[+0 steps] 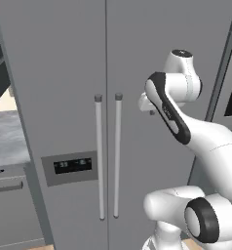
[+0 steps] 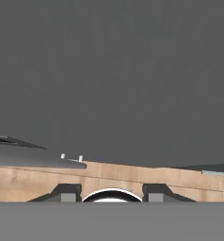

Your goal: There is a bowl on the dining counter. Grab a lemon wedge from the fridge and place it in the bowl. Then get the liquor bottle and glass cup from the cabinet and place them next to the bowl.

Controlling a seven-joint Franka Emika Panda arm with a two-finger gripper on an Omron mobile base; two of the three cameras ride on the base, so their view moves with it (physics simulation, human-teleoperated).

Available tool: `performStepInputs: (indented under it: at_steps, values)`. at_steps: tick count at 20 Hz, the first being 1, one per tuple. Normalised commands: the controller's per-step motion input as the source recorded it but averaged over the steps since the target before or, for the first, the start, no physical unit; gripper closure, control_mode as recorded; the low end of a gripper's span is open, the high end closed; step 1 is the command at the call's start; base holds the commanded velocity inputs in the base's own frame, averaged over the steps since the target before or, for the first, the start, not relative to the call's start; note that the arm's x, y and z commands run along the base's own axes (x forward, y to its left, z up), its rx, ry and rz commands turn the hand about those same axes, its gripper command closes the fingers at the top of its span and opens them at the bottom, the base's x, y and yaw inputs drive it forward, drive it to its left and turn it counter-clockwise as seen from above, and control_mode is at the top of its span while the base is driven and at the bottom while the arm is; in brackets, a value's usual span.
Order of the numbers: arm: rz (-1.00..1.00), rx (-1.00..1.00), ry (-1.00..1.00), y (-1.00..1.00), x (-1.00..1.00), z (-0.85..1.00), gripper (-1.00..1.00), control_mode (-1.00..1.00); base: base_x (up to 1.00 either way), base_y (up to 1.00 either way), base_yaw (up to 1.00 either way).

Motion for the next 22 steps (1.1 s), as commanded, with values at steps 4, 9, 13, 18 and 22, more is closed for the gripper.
performStepInputs:
  at_steps: [4, 9, 13, 18, 22]
  values:
    - [0.0, 0.0, 0.0, 0.0, 0.0, 0.0, -1.0, 1.0, -0.19, 0.0, 0.0]
    - [0.0, 0.0, 0.0, 0.0, 0.0, 0.0, -1.0, 1.0, -0.75, 0.2, -0.01]
    - [0.0, 0.0, 0.0, 0.0, 0.0, 0.0, -1.0, 1.0, -0.83, 0.2, -0.01]
    - [0.0, 0.0, 0.0, 0.0, 0.0, 0.0, -1.0, 1.0, -0.64, 0.29, 0.0]
    - [0.0, 0.0, 0.0, 0.0, 0.0, 0.0, -1.0, 1.0, -0.15, 0.69, -0.01]
